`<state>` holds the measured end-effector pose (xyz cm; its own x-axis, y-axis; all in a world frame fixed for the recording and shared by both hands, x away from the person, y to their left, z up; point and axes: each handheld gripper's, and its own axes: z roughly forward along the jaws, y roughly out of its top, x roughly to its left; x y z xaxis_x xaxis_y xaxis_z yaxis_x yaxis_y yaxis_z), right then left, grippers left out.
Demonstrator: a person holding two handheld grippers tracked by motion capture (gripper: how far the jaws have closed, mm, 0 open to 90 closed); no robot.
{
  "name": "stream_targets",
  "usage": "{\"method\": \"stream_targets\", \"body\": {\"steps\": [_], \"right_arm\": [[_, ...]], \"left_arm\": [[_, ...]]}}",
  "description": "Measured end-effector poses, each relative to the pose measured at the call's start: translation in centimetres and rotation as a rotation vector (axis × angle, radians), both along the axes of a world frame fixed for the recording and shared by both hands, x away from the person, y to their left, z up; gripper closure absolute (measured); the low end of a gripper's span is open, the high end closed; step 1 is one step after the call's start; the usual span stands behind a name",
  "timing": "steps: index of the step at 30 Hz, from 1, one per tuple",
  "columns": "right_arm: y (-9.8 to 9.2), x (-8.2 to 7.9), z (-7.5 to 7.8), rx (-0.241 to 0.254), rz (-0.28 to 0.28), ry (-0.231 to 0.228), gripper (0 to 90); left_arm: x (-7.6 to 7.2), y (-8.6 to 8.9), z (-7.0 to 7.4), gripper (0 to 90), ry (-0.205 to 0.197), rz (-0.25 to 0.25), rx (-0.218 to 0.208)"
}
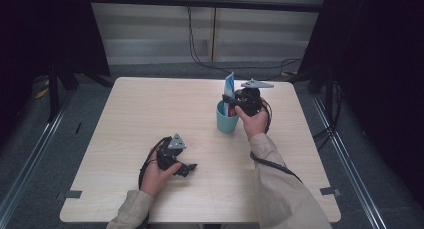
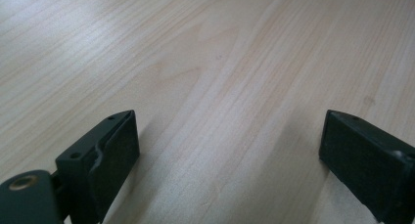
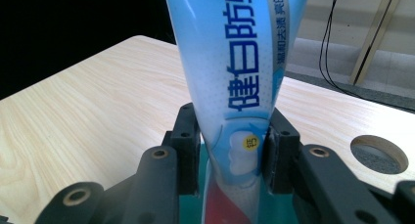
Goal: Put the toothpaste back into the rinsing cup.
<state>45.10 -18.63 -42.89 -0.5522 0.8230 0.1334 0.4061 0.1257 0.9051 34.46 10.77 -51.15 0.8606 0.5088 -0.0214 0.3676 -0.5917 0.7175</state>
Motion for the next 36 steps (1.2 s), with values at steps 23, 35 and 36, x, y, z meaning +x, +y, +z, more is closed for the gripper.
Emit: {"method": "stream_targets", "body": {"steps": [23, 35, 36], "right_arm": [[0.13, -0.35, 0.08, 0.011, 0.012, 0.004, 58.1], [-0.04, -0.64, 0.25, 0.008, 0.006, 0.023, 42.9], [-0.05, -0.66, 0.25, 0.006, 0.003, 0.023, 41.8]], "left_arm": [[0.0, 0.0, 0.0, 7.6, 0.0, 0.0, 0.0], [0.0, 0.0, 0.01, 7.6, 0.0, 0.0, 0.001], [0.0, 0.0, 0.01, 7.6, 0.0, 0.0, 0.001]]}}
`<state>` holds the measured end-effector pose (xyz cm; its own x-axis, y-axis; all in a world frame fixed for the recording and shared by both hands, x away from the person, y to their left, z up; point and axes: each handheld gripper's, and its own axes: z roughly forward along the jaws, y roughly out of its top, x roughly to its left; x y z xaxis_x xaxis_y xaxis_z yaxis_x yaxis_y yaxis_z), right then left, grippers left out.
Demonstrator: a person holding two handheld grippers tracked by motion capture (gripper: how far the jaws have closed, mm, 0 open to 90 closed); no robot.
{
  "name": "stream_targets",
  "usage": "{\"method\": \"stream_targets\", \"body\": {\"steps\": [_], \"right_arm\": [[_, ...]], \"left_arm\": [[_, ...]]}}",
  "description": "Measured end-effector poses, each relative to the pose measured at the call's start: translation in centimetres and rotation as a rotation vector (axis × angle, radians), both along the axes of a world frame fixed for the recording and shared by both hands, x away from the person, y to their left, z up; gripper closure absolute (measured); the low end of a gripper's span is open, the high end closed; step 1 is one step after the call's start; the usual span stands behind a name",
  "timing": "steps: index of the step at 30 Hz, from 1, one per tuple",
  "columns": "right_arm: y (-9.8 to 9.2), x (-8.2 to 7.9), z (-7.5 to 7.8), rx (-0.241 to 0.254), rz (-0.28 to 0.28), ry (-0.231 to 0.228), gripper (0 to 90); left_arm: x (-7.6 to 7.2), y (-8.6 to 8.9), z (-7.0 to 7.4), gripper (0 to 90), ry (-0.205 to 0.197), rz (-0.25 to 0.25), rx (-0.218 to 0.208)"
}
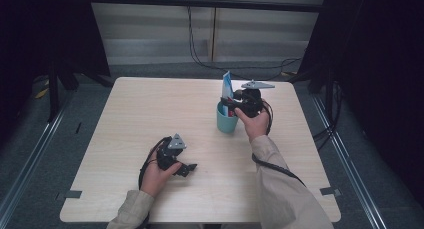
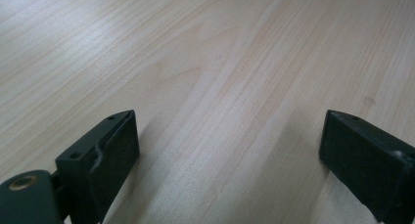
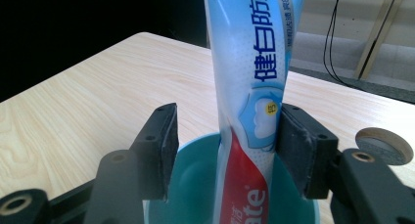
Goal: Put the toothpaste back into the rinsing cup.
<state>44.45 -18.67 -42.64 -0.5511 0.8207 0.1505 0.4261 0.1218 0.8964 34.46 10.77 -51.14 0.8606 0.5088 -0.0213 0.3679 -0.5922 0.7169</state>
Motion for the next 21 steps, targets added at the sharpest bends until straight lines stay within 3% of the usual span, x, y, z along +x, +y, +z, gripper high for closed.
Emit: {"method": "stream_targets", "body": {"steps": [5, 21], "right_arm": [[-0.03, 0.06, 0.03, -0.011, -0.006, 0.01, 34.7], [-0.98, -0.2, 0.58, -0.04, -0.028, 0.022, 27.2]], "left_arm": [[0.0, 0.0, 0.0, 7.6, 0.0, 0.0, 0.0], [0.01, 0.01, 0.01, 7.6, 0.002, -0.003, 0.0]]}}
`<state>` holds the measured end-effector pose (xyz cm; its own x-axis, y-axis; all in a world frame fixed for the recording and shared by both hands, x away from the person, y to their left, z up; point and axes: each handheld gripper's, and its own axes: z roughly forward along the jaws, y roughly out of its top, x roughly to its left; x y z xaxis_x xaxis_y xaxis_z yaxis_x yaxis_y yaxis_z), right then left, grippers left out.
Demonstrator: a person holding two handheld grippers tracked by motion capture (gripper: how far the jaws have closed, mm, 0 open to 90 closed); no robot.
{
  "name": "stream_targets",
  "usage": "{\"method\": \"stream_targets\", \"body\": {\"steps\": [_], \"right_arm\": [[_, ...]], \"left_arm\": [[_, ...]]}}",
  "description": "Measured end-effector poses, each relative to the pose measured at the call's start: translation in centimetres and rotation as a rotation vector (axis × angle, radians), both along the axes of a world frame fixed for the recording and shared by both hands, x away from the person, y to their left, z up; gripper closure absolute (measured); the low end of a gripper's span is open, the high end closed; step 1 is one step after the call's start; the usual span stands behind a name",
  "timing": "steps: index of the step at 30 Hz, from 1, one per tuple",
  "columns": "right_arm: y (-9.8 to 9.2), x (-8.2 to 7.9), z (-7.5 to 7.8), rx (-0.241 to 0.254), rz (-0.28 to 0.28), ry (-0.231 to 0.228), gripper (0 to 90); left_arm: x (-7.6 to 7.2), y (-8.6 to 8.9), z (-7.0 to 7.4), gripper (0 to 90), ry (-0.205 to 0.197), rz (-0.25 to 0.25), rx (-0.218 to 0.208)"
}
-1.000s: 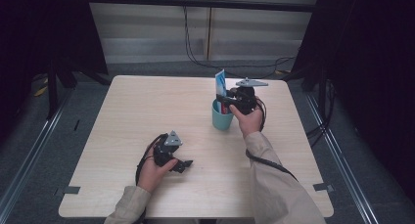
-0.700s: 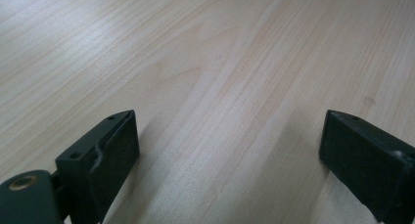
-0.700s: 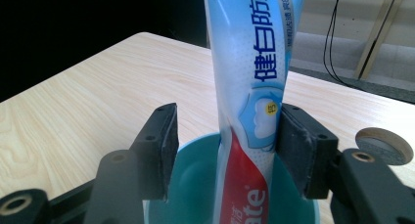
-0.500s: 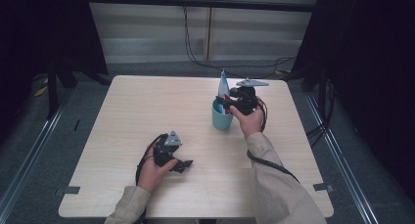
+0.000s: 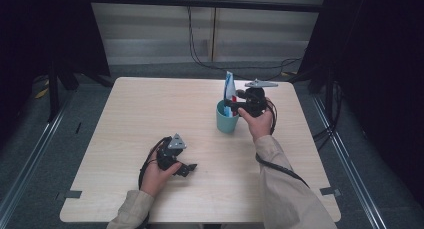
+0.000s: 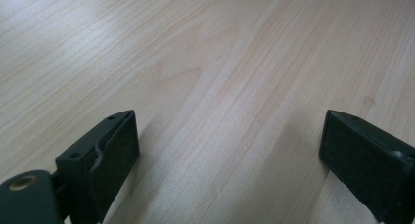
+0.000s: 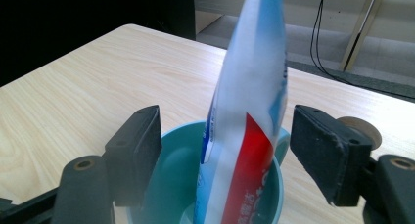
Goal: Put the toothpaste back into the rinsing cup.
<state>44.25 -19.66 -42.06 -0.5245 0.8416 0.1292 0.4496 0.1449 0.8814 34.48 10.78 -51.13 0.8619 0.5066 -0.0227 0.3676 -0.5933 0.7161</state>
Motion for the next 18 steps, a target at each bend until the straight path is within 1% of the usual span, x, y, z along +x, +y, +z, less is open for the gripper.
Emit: {"method": "stream_targets", "body": {"steps": [4, 18], "right_arm": [[-0.2, -0.2, 0.0, 0.005, -0.003, 0.001, 26.1], [-1.0, -1.1, 0.1, 0.009, 0.015, 0.009, 21.4]], "left_arm": [[0.0, 0.0, 0.0, 7.5, 0.0, 0.0, -0.003], [0.0, 0.0, 0.0, 7.6, 0.001, 0.0, -0.002]]}}
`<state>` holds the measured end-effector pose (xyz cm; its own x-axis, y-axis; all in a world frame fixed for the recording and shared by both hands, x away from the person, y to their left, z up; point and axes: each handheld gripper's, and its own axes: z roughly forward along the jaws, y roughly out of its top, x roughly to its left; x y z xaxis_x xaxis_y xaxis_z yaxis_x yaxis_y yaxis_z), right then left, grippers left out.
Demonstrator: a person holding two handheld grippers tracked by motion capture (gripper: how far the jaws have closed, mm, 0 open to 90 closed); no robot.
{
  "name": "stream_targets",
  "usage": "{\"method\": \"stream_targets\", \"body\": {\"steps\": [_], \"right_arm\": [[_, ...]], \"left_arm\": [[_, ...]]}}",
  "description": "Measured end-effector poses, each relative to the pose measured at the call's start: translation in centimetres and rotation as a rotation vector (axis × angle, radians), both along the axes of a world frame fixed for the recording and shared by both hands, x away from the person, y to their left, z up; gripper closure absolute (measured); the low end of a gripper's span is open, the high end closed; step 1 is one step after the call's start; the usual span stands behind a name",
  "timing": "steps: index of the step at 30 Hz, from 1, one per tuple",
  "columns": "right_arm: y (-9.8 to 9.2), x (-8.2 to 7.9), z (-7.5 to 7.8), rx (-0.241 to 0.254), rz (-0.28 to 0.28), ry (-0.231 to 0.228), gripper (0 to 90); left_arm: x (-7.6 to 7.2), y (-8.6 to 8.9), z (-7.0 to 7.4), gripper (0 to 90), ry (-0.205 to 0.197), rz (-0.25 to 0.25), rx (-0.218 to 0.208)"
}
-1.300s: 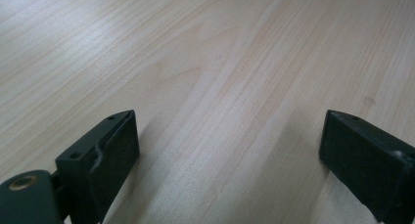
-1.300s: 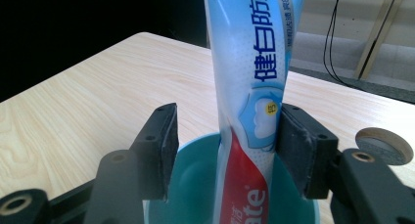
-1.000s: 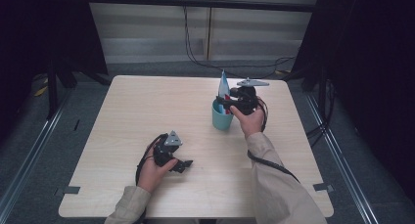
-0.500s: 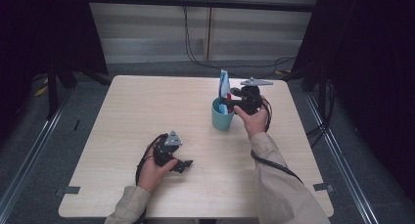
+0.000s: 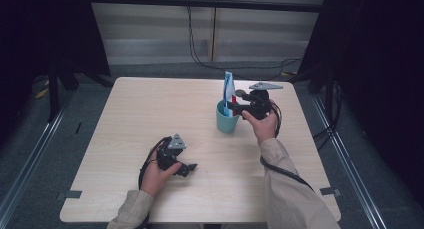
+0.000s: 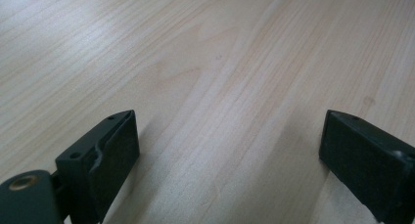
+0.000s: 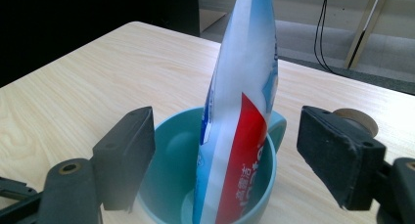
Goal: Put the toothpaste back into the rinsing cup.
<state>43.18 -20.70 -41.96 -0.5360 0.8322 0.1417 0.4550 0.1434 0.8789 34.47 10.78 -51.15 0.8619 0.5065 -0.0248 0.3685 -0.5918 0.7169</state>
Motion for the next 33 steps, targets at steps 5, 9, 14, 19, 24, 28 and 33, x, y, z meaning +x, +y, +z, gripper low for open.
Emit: {"method": "stream_targets", "body": {"steps": [5, 9, 14, 19, 24, 28, 33], "right_arm": [[0.0, -0.5, 0.0, -0.015, 0.026, 0.013, 19.3], [-0.2, -0.9, 0.1, -0.014, 0.034, 0.01, 18.7], [-0.5, -1.4, 0.2, -0.007, 0.047, 0.018, 18.7], [-0.7, -1.9, 0.1, -0.009, 0.06, 0.018, 18.2], [-0.9, -2.6, 0.0, -0.016, 0.072, 0.024, 17.8], [-1.1, -3.1, 0.0, -0.012, 0.078, 0.023, 17.1], [-1.4, -3.7, 0.0, -0.005, 0.085, 0.021, 16.8]], "left_arm": [[0.0, 0.0, 0.0, 7.6, 0.0, 0.001, 0.002], [0.0, 0.0, 0.0, 7.6, -0.001, 0.002, 0.002], [0.0, 0.0, 0.0, 7.6, -0.001, 0.002, 0.003], [0.0, 0.0, 0.0, 7.6, -0.001, 0.001, 0.003], [0.0, 0.0, 0.0, 7.6, -0.002, 0.001, 0.002], [0.0, 0.0, 0.0, 7.6, -0.002, 0.001, 0.003], [0.0, 0.0, 0.0, 7.6, -0.001, 0.001, 0.002]]}}
